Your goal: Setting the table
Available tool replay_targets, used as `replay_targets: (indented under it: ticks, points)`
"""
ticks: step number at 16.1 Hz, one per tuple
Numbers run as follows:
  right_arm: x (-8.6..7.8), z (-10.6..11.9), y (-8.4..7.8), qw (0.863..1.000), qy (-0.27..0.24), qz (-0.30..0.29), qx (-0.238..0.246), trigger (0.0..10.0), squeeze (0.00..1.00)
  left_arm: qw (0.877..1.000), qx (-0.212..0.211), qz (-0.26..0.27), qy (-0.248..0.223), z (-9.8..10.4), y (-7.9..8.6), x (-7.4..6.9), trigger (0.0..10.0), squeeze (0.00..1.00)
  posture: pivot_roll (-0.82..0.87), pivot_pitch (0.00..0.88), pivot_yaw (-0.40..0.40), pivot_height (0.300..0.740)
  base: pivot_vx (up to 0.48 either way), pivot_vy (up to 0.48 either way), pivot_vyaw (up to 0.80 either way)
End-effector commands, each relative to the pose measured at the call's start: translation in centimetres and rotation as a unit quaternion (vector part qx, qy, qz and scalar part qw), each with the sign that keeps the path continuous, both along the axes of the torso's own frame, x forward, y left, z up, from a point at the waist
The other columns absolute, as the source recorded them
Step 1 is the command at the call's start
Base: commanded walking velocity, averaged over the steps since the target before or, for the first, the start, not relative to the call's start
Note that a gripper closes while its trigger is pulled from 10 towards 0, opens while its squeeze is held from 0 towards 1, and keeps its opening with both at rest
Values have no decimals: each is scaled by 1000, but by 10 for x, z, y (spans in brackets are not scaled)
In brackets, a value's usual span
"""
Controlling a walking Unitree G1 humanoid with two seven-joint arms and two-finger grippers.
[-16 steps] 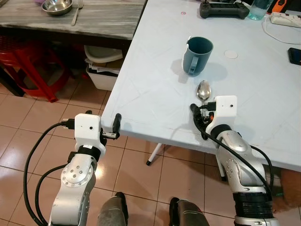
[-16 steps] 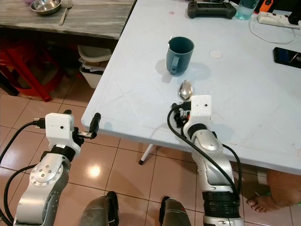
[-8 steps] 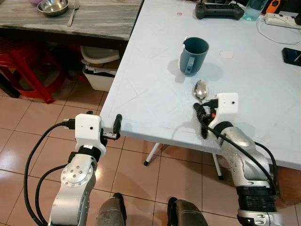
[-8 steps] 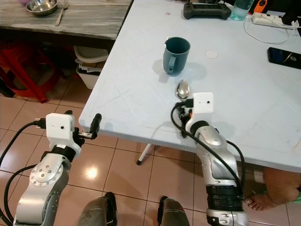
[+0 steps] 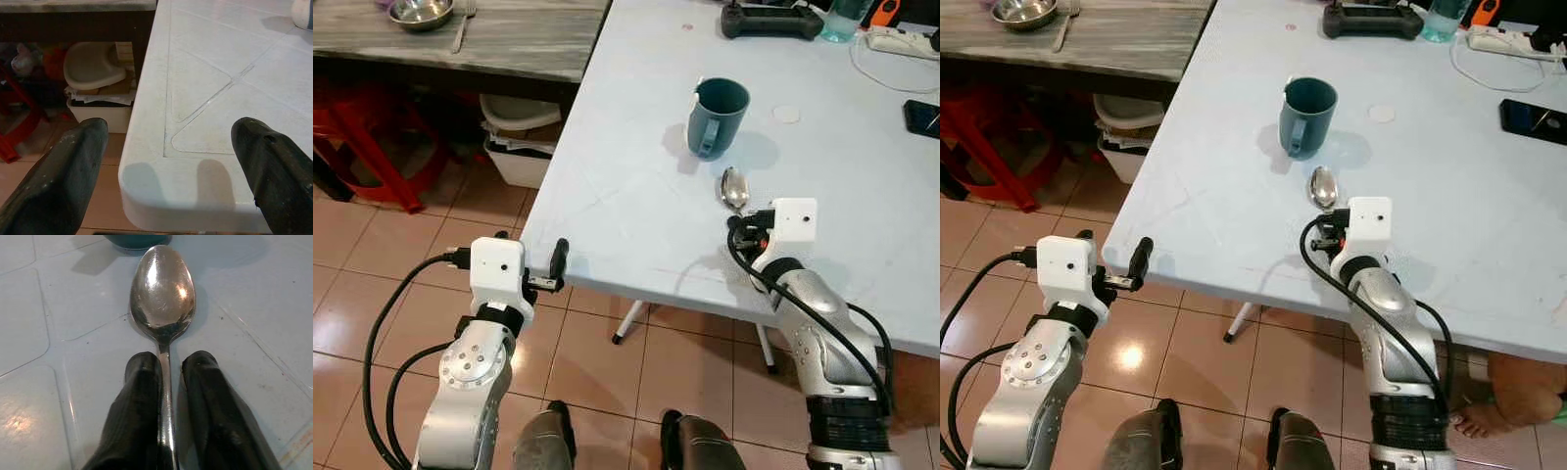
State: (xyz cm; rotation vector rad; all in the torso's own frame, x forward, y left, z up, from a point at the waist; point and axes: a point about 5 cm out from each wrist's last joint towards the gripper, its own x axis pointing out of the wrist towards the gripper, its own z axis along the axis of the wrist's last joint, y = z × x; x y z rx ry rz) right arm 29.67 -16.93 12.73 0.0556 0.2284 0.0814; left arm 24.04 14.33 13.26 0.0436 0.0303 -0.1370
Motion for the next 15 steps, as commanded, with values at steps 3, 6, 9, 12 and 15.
replay_targets:
  ticks: [3, 6, 9, 12, 15]
  points:
    - [-17, -36, 3, 996, 91, -8, 23, 0, 0, 1000, -2, -3, 0, 0, -1, 0, 10000, 0, 18, 217, 6, 740, 0, 0, 0]
    - [-23, -41, 5, 995, 101, -10, 19, 0, 0, 1000, -5, -2, 0, 0, -1, 1, 10000, 0, 14, 214, 6, 740, 0, 0, 0]
    - [-20, -22, 18, 998, 52, 5, 47, 0, 0, 1000, -3, -1, -1, 0, -1, 3, 10000, 0, 8, 207, 10, 740, 0, 160, 0]
    - [-15, 0, 24, 998, -19, 12, 54, 0, 0, 1000, -3, 2, -8, 2, -2, 8, 10000, 0, 4, 193, 11, 740, 0, 480, 0]
    - [-14, 2, 28, 997, -23, 28, 66, 0, 0, 1000, -14, 2, -8, 3, -2, 10, 10000, 0, 4, 188, 9, 740, 0, 480, 0]
